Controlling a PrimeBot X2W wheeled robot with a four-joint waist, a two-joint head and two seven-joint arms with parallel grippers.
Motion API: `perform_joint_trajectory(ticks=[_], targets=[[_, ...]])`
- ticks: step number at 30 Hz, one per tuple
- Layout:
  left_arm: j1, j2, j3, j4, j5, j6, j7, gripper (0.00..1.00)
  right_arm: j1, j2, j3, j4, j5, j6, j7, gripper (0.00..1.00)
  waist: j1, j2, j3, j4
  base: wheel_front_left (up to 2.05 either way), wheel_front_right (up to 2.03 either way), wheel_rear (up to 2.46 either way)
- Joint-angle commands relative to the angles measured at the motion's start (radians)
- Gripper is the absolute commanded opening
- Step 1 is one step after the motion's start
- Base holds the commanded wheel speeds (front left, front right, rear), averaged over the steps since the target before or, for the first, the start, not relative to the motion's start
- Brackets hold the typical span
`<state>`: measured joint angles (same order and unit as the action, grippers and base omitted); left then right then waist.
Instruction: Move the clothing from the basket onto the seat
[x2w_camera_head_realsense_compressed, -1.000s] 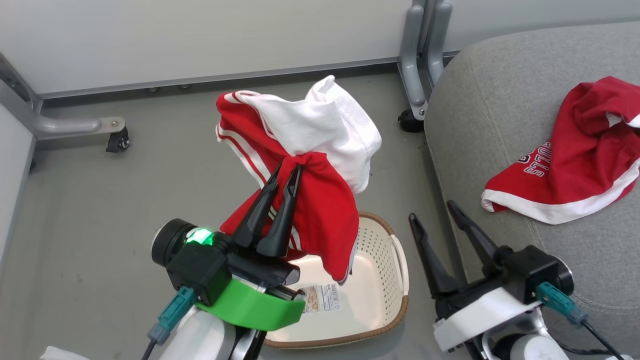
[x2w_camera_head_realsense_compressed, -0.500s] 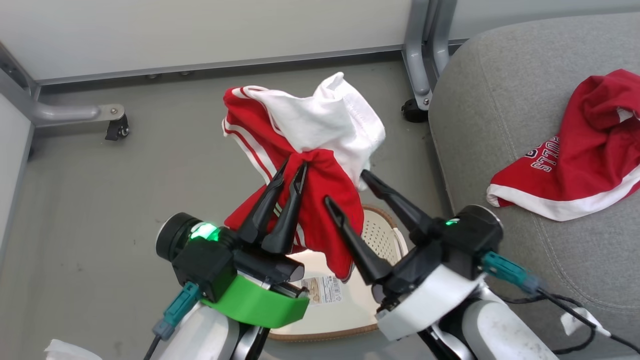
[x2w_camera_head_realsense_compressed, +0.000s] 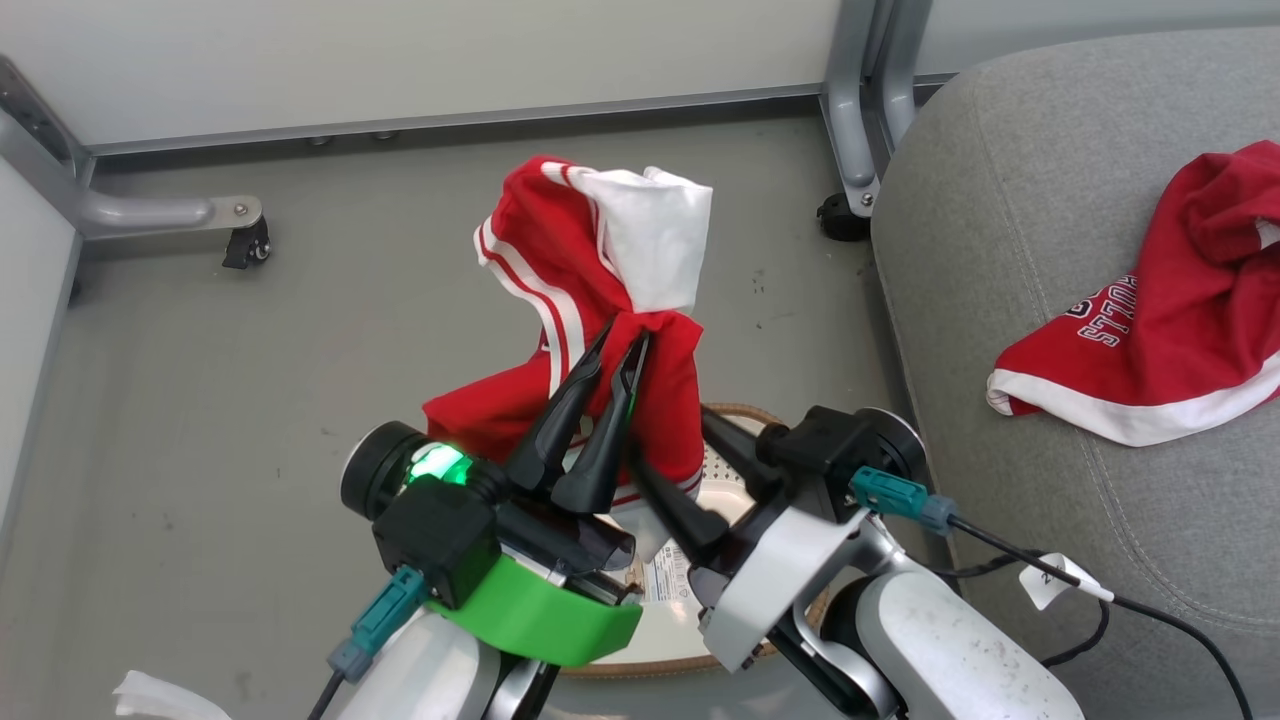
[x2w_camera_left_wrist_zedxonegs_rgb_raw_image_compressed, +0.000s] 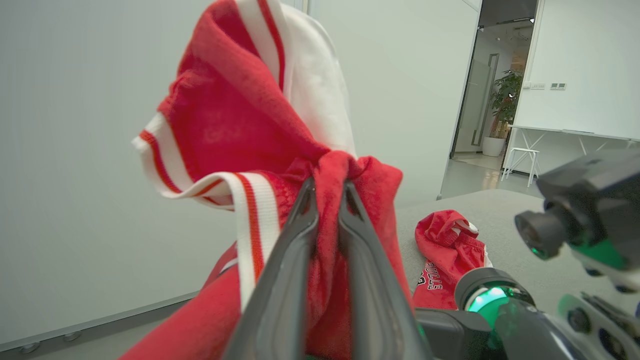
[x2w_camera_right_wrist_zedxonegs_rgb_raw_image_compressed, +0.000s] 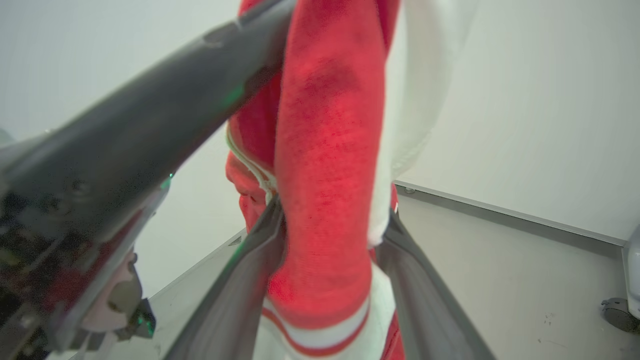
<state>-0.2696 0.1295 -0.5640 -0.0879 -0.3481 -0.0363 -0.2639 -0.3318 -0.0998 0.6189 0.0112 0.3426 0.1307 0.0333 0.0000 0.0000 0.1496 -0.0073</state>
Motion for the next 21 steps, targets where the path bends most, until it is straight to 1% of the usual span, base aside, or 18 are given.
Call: perform_joint_trajectory(ticks=[1,12,13,14,15,18,21], targets=[[-0.015,-0.005,-0.002,-0.001,0.005,-0.007,0.000,0.00,-0.014,0.004,0.005,0.011,0.005,0.000,-0.011,0.00,0.0000,0.0000,0.000,0.000,0.00,0.00,0.00],[-0.011,0.002,-0.003,0.011,0.004,0.002,0.001,0.00,-0.032,-0.002,0.015,0.033,0.015,0.000,-0.042,0.00,0.0000,0.0000,-0.001,-0.001,0.00,0.00,0.00],[-0.011,0.003,-0.003,0.013,0.007,0.006,0.003,0.18,-0.034,-0.003,0.015,0.032,0.016,0.000,-0.045,0.00,0.0000,0.0000,-0.001,-0.001,0.00,0.00,0.00],[-0.012,0.004,-0.002,0.014,0.009,0.010,0.003,0.40,-0.036,-0.004,0.011,0.030,0.015,0.000,-0.051,0.00,0.0000,0.0000,-0.001,0.000,0.00,0.00,0.00],[-0.012,0.005,-0.002,0.015,0.011,0.012,0.003,1.00,-0.038,-0.005,0.007,0.031,0.016,0.000,-0.056,0.00,0.0000,0.0000,0.000,0.000,0.00,0.00,0.00],[-0.008,0.012,-0.001,0.014,0.020,0.022,0.004,1.00,-0.044,-0.008,-0.011,0.037,0.013,0.000,-0.075,0.00,0.0000,0.0000,-0.002,0.002,0.00,0.00,0.00],[0.003,0.032,-0.008,0.015,0.028,0.025,0.016,1.00,-0.047,-0.012,-0.034,0.051,0.008,0.000,-0.092,0.00,0.0000,0.0000,-0.006,0.003,0.00,0.00,0.00]])
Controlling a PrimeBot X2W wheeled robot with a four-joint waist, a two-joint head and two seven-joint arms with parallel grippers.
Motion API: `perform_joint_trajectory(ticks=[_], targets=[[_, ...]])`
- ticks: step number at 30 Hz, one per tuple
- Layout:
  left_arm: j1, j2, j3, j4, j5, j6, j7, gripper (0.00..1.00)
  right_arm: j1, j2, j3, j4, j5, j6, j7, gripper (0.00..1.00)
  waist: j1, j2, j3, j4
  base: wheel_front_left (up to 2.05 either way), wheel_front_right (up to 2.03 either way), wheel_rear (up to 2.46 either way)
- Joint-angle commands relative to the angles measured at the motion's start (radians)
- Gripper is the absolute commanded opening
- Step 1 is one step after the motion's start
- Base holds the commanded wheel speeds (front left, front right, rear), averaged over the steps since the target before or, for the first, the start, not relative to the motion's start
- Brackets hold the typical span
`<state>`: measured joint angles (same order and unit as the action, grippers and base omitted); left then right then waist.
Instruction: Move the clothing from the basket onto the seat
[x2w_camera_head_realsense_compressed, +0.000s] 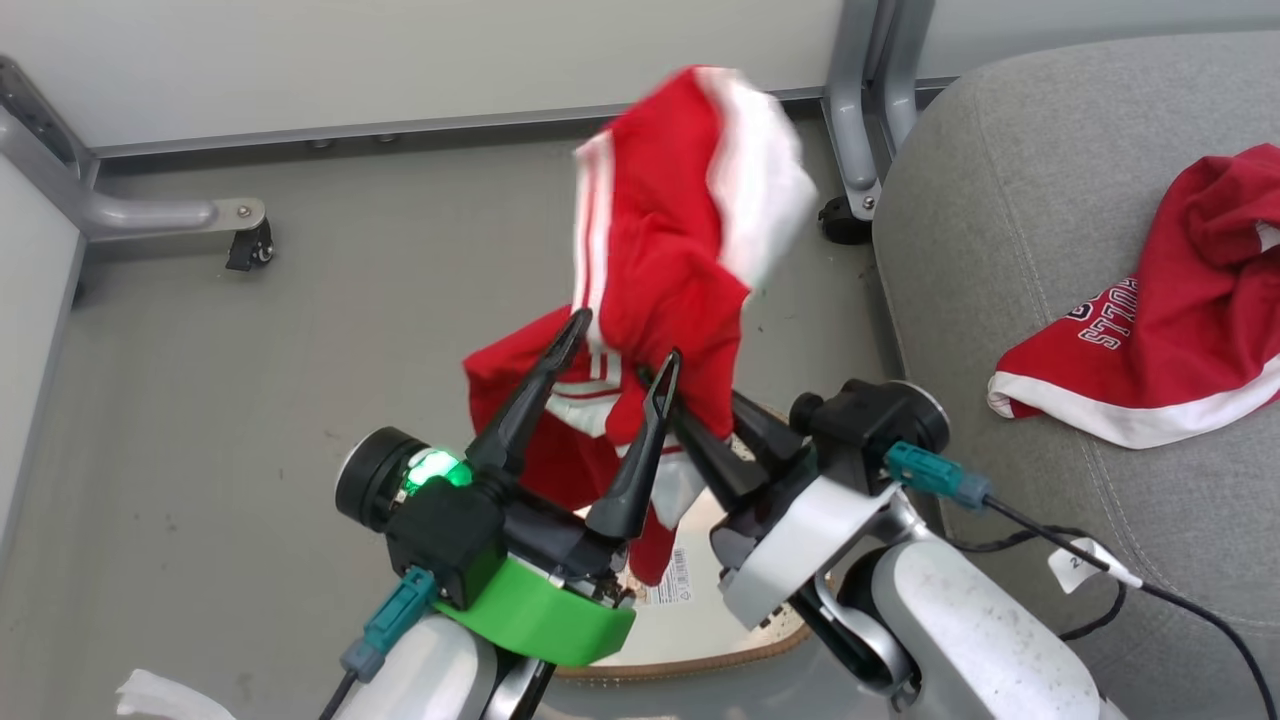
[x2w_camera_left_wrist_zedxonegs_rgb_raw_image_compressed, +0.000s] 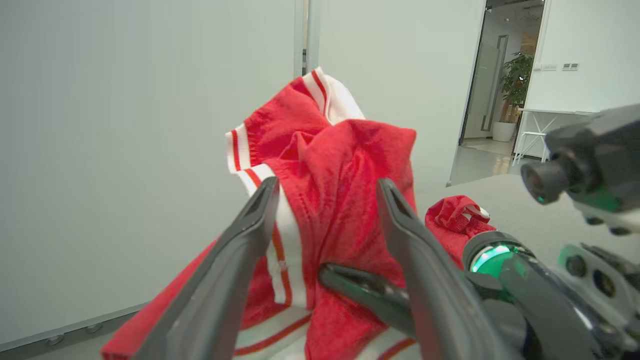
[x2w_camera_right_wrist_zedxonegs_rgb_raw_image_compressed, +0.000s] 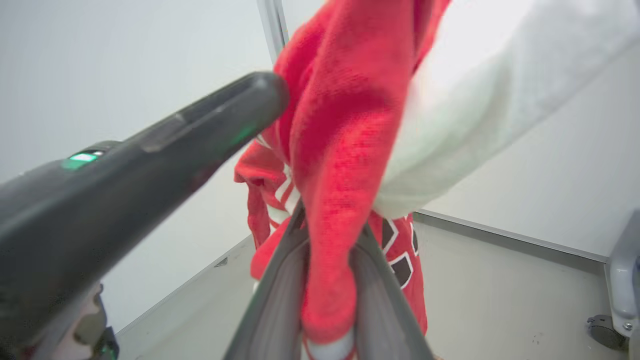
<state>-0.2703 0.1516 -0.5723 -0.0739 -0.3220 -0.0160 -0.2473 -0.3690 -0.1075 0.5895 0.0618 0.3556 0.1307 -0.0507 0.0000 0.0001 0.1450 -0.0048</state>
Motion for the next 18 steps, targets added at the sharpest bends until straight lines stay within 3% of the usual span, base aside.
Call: perform_joint_trajectory(ticks=[1,18], targets=[[0.007,0.017,-0.004,0.001,0.007,0.004,0.008,1.00,-0.012,-0.005,-0.012,0.005,-0.007,0.000,-0.014,0.00,0.0000,-0.0001,-0.002,0.001,0.00,0.00,0.00],[0.085,0.074,-0.121,0.074,0.037,-0.034,0.104,1.00,-0.011,-0.012,-0.114,0.129,-0.036,0.000,-0.068,0.00,0.0000,-0.0001,-0.028,0.004,0.00,0.00,0.00]])
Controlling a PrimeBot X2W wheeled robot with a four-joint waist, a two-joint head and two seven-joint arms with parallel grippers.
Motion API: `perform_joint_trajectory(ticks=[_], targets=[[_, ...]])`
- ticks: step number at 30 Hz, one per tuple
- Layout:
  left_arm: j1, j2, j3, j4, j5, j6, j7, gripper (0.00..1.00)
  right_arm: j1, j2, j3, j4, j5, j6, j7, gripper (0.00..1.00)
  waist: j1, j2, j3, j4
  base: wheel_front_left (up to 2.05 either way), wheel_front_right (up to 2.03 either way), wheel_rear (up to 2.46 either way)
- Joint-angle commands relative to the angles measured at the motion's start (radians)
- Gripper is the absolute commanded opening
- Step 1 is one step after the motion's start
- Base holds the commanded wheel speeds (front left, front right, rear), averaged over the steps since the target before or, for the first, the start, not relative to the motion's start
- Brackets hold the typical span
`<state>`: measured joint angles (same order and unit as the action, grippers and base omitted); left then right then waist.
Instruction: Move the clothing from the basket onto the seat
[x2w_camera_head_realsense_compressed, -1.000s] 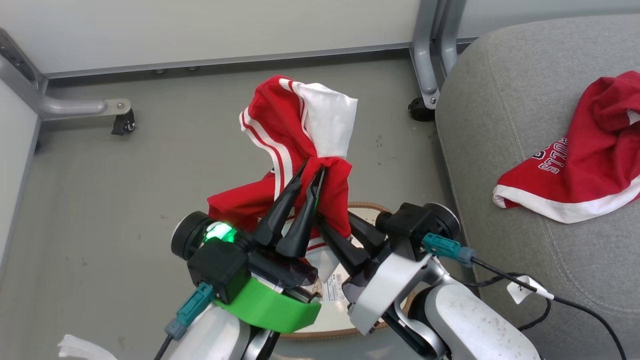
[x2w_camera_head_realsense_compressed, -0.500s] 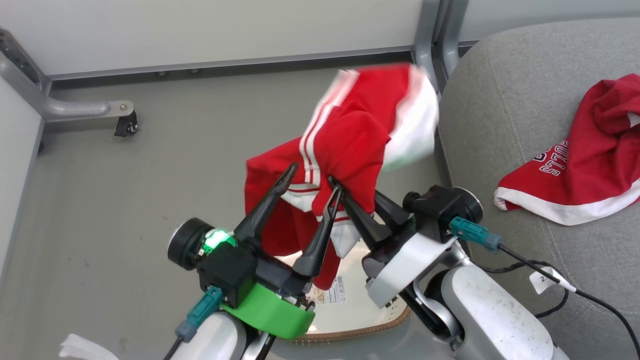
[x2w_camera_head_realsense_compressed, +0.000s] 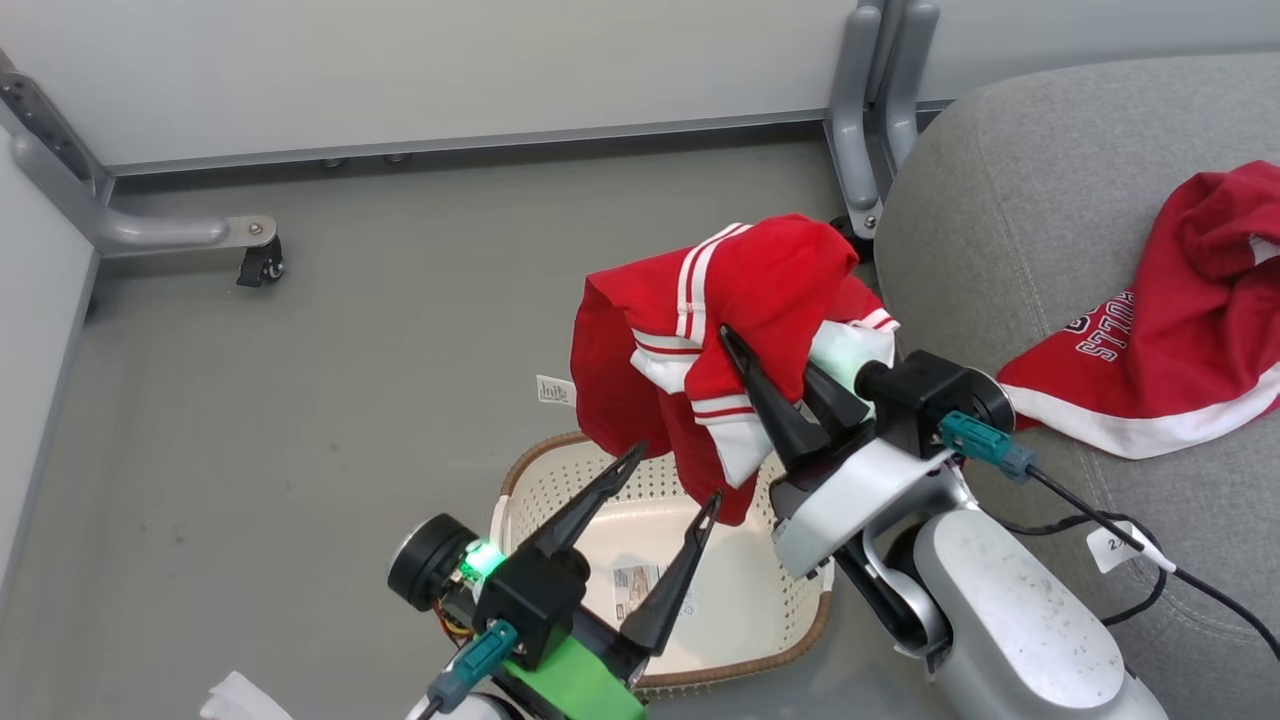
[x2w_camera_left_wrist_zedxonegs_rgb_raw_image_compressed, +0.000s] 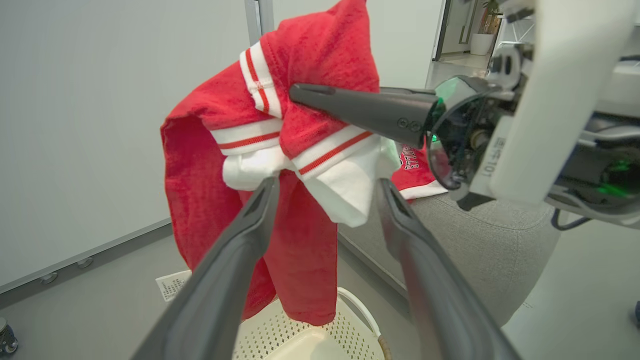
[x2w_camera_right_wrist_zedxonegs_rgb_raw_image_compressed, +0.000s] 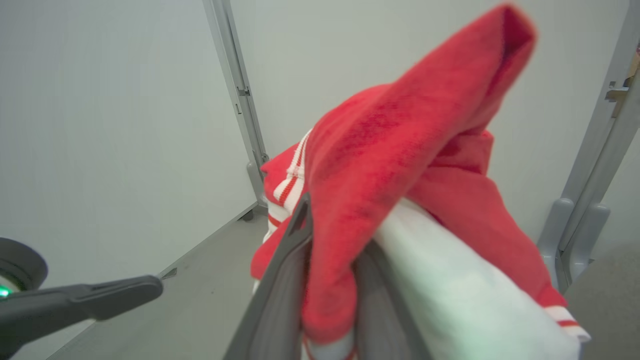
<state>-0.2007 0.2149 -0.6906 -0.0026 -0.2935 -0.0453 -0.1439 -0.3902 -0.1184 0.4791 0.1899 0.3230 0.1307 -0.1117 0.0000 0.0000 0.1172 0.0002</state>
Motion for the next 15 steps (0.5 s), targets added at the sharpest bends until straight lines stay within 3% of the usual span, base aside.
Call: perform_joint_trajectory(ticks=[1,15], targets=[[0.016,0.010,-0.003,0.007,0.006,-0.004,-0.001,1.00,0.014,-0.001,-0.005,0.006,-0.005,0.000,-0.008,0.00,0.0000,0.0000,-0.001,-0.002,0.00,0.00,0.00],[0.007,0.026,-0.006,0.034,0.000,0.010,0.008,1.00,0.021,0.003,-0.026,0.032,-0.014,0.000,-0.026,0.00,0.0000,0.0000,0.003,-0.045,0.00,0.00,0.00]])
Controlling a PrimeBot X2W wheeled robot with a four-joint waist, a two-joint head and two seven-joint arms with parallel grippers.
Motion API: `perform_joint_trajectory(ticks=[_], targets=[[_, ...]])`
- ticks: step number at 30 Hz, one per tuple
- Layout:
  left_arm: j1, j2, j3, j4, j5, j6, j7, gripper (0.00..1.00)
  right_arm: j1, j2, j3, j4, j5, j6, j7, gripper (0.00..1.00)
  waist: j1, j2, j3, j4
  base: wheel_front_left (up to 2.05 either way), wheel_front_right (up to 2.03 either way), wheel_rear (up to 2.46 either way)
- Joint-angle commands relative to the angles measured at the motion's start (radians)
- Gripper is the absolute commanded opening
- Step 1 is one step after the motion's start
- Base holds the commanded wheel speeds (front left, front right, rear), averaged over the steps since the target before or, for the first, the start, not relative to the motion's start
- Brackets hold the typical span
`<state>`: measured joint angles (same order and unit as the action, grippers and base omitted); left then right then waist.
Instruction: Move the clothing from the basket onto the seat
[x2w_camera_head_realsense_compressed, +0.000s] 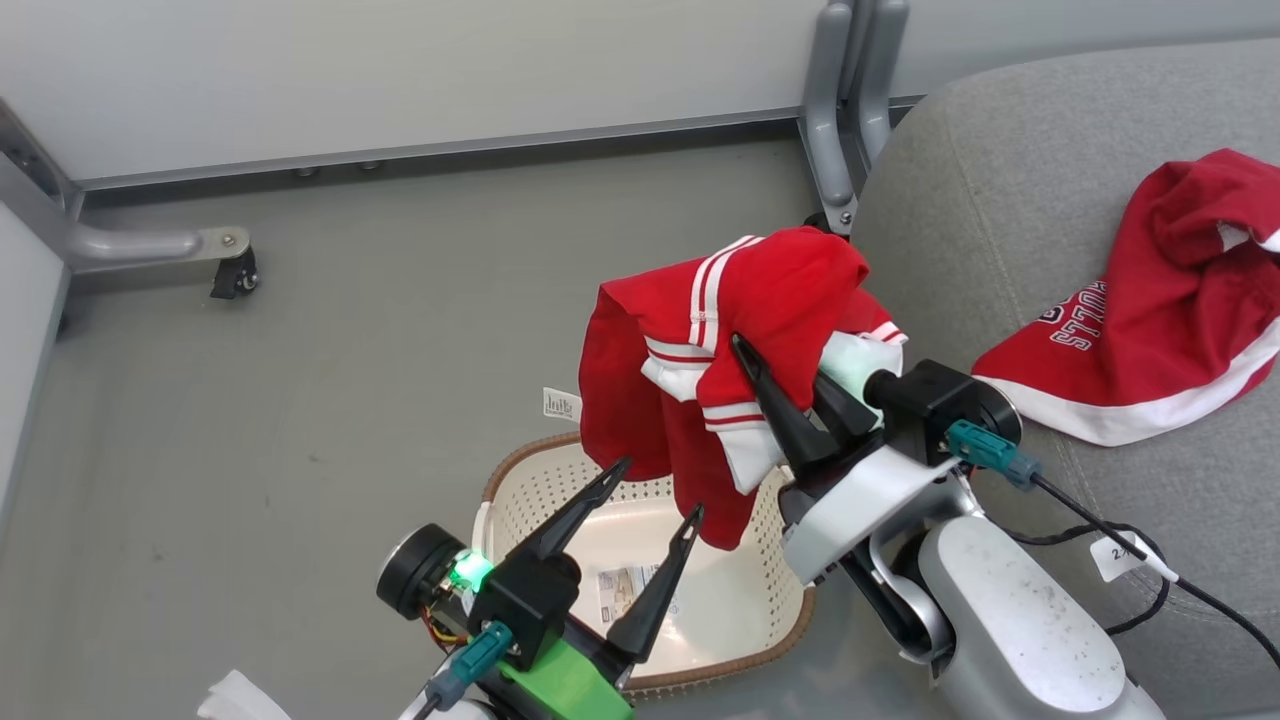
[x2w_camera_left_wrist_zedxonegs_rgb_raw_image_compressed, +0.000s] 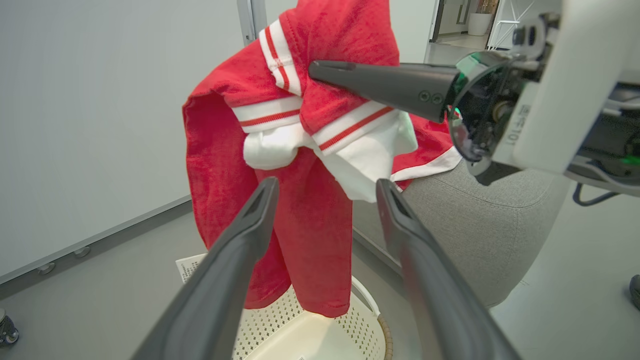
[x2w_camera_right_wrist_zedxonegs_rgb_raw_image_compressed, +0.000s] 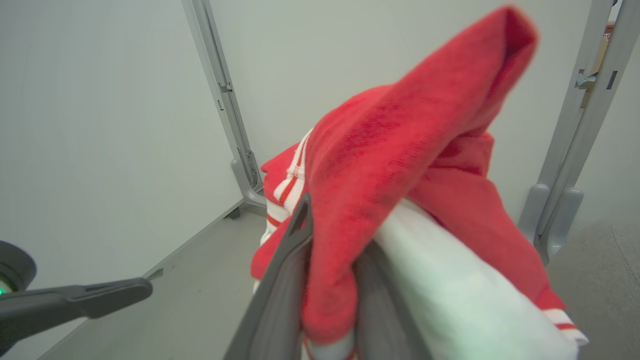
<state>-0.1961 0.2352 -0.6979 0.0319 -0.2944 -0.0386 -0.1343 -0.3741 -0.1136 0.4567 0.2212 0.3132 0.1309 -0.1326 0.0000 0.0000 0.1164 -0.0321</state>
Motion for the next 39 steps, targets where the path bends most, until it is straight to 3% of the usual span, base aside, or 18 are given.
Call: perform_joint_trajectory(ticks=[1,25,32,39], targets=[[0.002,0.008,0.002,0.000,0.001,0.004,0.000,1.00,0.004,0.000,-0.004,0.003,-0.004,0.000,-0.006,0.00,0.0000,0.0000,0.005,-0.021,0.00,0.00,0.00],[-0.078,0.062,-0.023,-0.069,0.031,-0.013,0.067,1.00,0.005,0.029,-0.132,0.062,0.007,0.000,-0.094,0.00,0.0000,0.0000,0.136,-0.420,0.00,0.00,0.00],[-0.114,0.067,-0.041,-0.096,0.038,-0.025,0.088,1.00,-0.045,0.032,-0.224,0.083,0.005,0.000,-0.120,0.00,0.0000,0.0000,0.196,-0.449,0.00,0.00,0.00],[-0.183,0.067,-0.040,-0.128,0.056,-0.037,0.094,1.00,-0.184,-0.017,-0.372,0.110,-0.008,0.000,-0.130,0.00,0.0000,0.0000,0.287,-0.413,0.00,0.00,0.00]])
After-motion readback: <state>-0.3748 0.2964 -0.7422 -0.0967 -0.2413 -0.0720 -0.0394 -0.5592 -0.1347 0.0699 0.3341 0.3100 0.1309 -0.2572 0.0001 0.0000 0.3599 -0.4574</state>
